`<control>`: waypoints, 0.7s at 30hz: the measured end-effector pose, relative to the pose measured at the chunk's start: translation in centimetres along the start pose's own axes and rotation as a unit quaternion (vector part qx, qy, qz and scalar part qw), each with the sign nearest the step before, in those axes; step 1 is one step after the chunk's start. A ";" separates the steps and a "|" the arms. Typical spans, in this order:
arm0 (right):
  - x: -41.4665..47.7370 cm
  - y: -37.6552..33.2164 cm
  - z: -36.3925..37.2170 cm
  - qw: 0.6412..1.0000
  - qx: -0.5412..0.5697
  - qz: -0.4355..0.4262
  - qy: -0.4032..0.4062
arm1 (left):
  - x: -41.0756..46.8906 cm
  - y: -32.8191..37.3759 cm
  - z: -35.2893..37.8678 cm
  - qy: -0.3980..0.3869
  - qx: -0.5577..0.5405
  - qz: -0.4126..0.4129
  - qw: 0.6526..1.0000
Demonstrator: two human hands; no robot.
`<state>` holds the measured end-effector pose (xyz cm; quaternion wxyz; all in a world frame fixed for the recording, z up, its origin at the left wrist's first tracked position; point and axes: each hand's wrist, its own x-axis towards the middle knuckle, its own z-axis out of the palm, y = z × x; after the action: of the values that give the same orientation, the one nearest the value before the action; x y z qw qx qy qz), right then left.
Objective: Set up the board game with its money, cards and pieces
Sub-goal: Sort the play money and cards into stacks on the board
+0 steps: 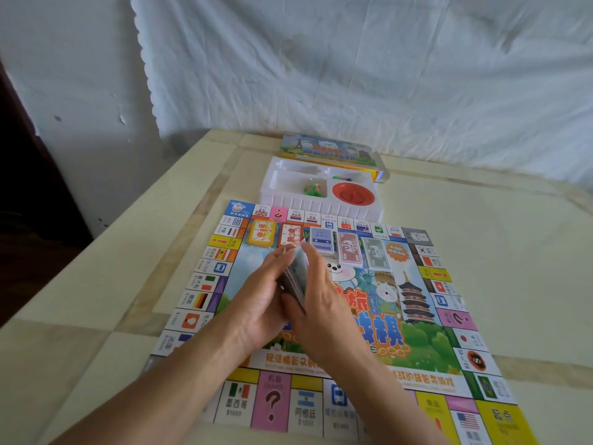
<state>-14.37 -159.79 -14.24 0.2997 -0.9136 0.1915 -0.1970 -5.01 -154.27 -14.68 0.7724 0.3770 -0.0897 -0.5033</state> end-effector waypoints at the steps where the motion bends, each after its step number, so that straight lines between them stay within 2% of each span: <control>1: 0.0 0.0 0.1 1.000 -0.015 -0.001 -0.004 | 0.0 0.0 0.1 -0.006 0.009 -0.004 1.000; 6: 0.0 0.0 0.1 0.999 0.026 0.026 -0.015 | 0.0 0.0 0.2 -0.020 0.051 0.010 0.998; 11: 0.5 0.3 -0.6 0.992 0.102 0.061 -0.052 | 0.1 0.2 -0.2 0.009 0.026 -0.001 1.000; 16: 0.9 1.2 -2.5 0.948 0.286 0.126 -0.059 | -0.2 0.5 -0.3 -0.013 -0.002 -0.026 1.000; 21: 1.3 2.2 -2.7 0.920 0.350 0.174 -0.036 | 0.1 0.4 -0.6 -0.011 0.004 -0.035 0.999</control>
<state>-15.04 -163.34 -13.30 0.6363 -0.7093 0.2557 -0.1633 -4.39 -154.00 -14.83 0.7522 0.3773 -0.0867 -0.5333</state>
